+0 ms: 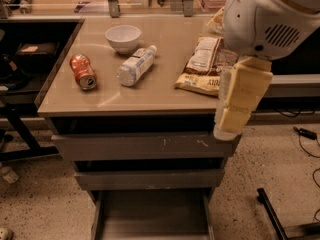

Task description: Place coke can into bottom drawer

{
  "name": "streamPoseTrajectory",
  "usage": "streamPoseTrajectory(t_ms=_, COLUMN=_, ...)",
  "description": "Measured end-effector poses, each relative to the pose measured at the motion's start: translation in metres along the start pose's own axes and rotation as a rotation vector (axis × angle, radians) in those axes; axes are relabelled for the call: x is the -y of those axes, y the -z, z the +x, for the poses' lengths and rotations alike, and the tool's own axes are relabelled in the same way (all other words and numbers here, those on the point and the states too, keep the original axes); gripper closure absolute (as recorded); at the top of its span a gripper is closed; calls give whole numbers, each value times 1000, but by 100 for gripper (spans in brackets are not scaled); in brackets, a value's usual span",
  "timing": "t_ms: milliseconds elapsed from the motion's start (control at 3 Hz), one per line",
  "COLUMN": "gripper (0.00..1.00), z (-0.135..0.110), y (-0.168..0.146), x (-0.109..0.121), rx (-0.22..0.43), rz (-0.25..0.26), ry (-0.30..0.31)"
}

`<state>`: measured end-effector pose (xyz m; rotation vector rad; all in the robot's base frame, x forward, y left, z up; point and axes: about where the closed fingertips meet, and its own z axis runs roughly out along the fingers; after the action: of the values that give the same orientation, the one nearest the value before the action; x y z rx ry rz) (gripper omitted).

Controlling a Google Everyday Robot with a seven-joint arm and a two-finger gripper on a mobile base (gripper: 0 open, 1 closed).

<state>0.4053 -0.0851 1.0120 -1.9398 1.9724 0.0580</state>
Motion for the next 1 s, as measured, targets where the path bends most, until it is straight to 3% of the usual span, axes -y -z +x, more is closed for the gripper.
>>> streamPoseTrajectory(t_ms=333, gripper=0, z=-24, y=-18, x=25, rx=31, rz=36, ry=6)
streamPoseTrajectory(t_ms=667, gripper=0, z=-44, y=-41, x=75, rx=21, rz=51, ry=-41)
streamPoseTrajectory(t_ms=1000, gripper=0, z=-71, y=-62, x=125, rx=6, rz=21, ry=-61)
